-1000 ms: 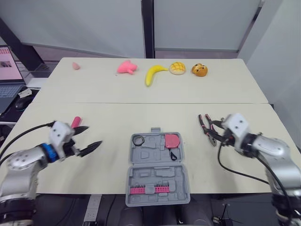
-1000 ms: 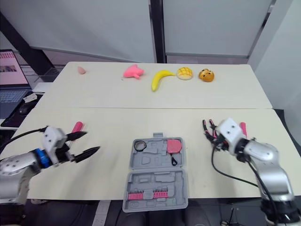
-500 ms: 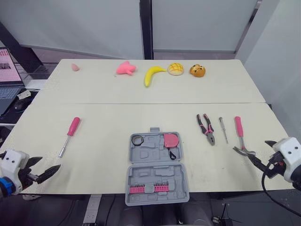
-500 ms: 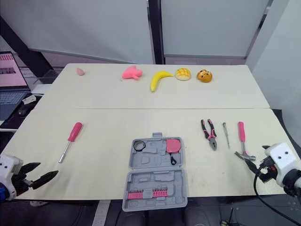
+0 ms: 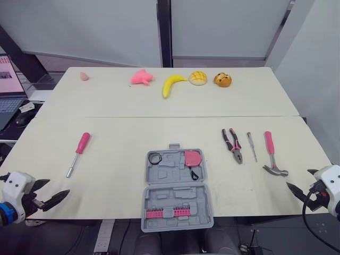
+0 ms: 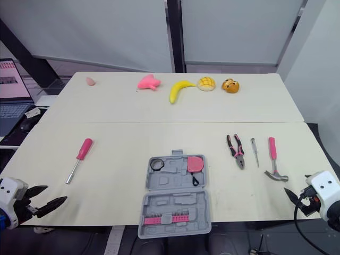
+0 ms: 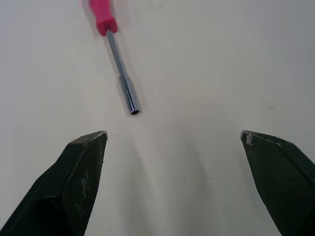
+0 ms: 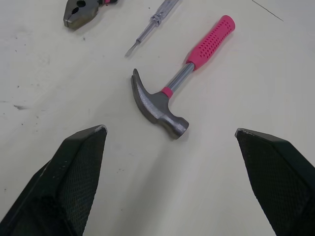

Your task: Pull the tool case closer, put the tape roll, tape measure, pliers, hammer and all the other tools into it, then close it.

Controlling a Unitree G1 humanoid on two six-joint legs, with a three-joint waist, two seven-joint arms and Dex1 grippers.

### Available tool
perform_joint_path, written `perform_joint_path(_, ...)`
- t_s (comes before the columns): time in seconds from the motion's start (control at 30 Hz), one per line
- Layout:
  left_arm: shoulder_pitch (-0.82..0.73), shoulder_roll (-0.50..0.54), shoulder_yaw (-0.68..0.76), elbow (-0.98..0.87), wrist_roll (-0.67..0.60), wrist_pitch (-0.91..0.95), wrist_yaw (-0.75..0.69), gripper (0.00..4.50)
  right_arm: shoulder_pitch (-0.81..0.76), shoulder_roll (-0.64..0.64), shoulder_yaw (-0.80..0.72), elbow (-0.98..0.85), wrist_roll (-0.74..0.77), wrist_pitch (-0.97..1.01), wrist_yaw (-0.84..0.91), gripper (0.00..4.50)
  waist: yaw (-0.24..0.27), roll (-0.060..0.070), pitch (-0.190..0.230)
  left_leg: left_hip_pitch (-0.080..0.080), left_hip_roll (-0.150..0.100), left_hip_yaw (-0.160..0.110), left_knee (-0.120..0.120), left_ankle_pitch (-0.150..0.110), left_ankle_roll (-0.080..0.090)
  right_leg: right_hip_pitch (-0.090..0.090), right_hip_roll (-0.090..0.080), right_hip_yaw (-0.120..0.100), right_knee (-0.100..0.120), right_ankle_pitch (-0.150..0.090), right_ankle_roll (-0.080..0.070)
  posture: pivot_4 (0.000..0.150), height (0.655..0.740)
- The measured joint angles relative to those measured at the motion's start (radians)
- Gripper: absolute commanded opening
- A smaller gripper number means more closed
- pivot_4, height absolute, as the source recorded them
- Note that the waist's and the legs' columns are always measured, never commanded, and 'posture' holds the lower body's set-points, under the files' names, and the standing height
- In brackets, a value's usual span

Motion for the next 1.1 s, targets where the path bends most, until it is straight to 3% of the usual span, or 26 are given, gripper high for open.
perform_joint_path(0.33, -0.102, -0.052, -0.172, -0.443, -0.093, 0.106, -0.093, 4.5, -0.024, 0.081, 0.144, -0.212, 0.026, -0.015, -0.043, 4.45, 0.006, 0.0, 0.0, 0.0, 0.0, 0.0, 0.0, 0.0, 0.0, 0.0, 0.0, 0.001, 0.0, 0.001, 0.0, 0.15, 0.74)
perform_joint_path(0.63, -0.209, -0.076, -0.268, -0.691, -0.245, 0.169, -0.224, 4.5, -0.157, 0.211, 0.296, -0.223, 0.022, 0.085, -0.208, 4.45, 0.004, 0.0, -0.001, 0.0, 0.0, 0.0, 0.0, 0.0, 0.0, 0.0, 0.001, 0.001, 0.0, 0.003, -0.004, 0.15, 0.74)
perform_joint_path(0.87, -0.222, -0.09, -0.307, -0.748, -0.268, 0.171, -0.267, 4.5, -0.269, 0.294, 0.452, -0.09, -0.087, 0.119, -0.363, 4.45, 0.005, 0.0, 0.0, -0.001, 0.0, -0.001, 0.0, 0.0, 0.0, 0.0, 0.002, 0.001, 0.0, 0.003, -0.005, 0.15, 0.74)
perform_joint_path(1.1, -0.228, -0.111, -0.317, -0.745, -0.275, 0.166, -0.284, 4.5, -0.461, 0.407, 0.477, 0.166, -0.148, 0.095, -0.523, 4.45, 0.0, 0.0, 0.0, -0.001, 0.001, -0.001, 0.001, 0.0, 0.0, -0.001, 0.002, 0.001, 0.0, 0.003, -0.005, 0.15, 0.74)
